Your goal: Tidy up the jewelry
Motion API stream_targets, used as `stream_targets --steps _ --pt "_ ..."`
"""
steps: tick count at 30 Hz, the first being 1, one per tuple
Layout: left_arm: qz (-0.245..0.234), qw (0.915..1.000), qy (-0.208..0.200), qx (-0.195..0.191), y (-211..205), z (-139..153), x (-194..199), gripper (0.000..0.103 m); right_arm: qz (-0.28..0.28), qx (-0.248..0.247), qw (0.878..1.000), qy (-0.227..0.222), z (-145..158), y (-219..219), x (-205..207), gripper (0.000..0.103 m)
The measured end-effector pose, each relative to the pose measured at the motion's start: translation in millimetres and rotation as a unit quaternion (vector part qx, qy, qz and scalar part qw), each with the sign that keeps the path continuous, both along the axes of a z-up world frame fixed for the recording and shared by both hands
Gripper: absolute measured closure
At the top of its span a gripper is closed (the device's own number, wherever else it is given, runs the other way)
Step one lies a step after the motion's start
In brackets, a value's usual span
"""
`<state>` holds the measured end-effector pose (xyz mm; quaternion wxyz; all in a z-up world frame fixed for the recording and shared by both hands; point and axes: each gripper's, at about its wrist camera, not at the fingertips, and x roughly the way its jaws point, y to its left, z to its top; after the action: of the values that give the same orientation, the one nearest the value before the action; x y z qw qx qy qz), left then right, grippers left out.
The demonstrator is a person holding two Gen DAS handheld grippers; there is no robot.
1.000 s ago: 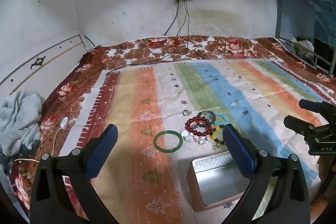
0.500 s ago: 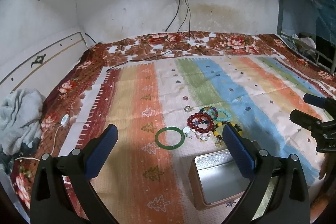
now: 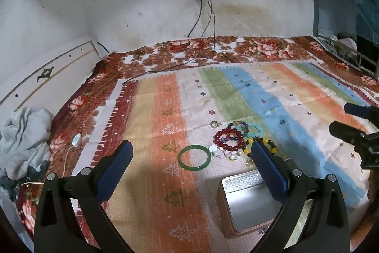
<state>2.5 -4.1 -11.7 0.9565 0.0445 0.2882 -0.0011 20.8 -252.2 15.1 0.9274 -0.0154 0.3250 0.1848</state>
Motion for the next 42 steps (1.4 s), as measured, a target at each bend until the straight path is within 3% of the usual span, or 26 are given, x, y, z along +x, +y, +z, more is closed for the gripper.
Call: stream_targets --steps 15,21,24,27,33,42 --pt "0.011 0.9998 0.015 0.006 6.8 -4.3 9.7 0.005 -0.002 0.005 0.999 0.038 -8.3 -5.8 22.4 0.005" --pt "0.02 0.9968 0.075 -0.019 24.8 -15.0 37.7 0.005 -0.008 -0.006 0.998 0.062 -14.2 -10.2 45.4 0.005" --pt "0.02 0.994 0.108 -0.003 27.7 -23.4 52.6 0.005 -0.007 -0.023 0.997 0.074 -19.8 -7.4 56.5 0.005" --pt "0.02 0.9927 0.119 0.011 31.3 -28.1 60.6 0.005 -0.005 -0.03 0.995 0.091 -26.3 -7.2 67.3 0.005" --pt "0.022 0.988 0.148 -0.039 44.8 -35.4 78.6 0.005 0.001 -0.028 0.99 0.136 -41.9 -8.9 83.1 0.005" --pt "0.016 0.9838 0.178 -0.014 48.5 -53.4 112.4 0.005 0.005 -0.074 0.984 0.16 -59.5 2.1 111.9 0.005"
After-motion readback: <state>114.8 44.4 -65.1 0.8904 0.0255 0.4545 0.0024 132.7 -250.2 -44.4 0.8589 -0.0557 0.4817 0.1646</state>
